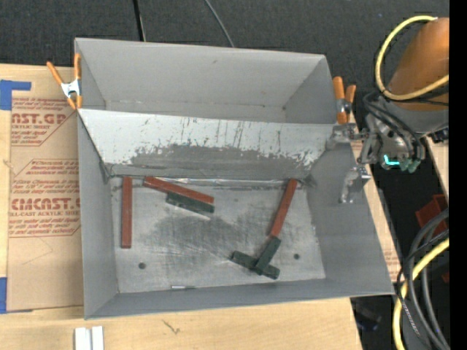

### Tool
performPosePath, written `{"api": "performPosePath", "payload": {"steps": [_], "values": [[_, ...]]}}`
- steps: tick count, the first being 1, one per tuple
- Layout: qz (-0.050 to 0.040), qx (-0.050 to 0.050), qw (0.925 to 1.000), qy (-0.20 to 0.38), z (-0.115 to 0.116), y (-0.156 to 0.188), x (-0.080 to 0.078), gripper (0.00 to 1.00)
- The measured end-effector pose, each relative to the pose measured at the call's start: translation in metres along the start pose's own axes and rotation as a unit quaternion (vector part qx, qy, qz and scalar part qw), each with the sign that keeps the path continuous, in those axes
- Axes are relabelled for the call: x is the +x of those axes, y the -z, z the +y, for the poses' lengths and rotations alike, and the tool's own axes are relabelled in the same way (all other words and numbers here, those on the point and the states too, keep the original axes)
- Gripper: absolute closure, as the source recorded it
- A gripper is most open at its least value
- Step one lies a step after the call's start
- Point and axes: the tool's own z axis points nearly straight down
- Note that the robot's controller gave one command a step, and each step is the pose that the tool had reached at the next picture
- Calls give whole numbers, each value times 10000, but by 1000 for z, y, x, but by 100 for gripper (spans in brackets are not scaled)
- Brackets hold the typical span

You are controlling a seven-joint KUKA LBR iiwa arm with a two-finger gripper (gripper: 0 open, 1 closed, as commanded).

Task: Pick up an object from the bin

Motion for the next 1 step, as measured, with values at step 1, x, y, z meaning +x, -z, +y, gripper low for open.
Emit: {"api": "performPosePath", "payload": {"steps": [1], "values": [[-38,7,10000,9,1,5,-2,0]]}}
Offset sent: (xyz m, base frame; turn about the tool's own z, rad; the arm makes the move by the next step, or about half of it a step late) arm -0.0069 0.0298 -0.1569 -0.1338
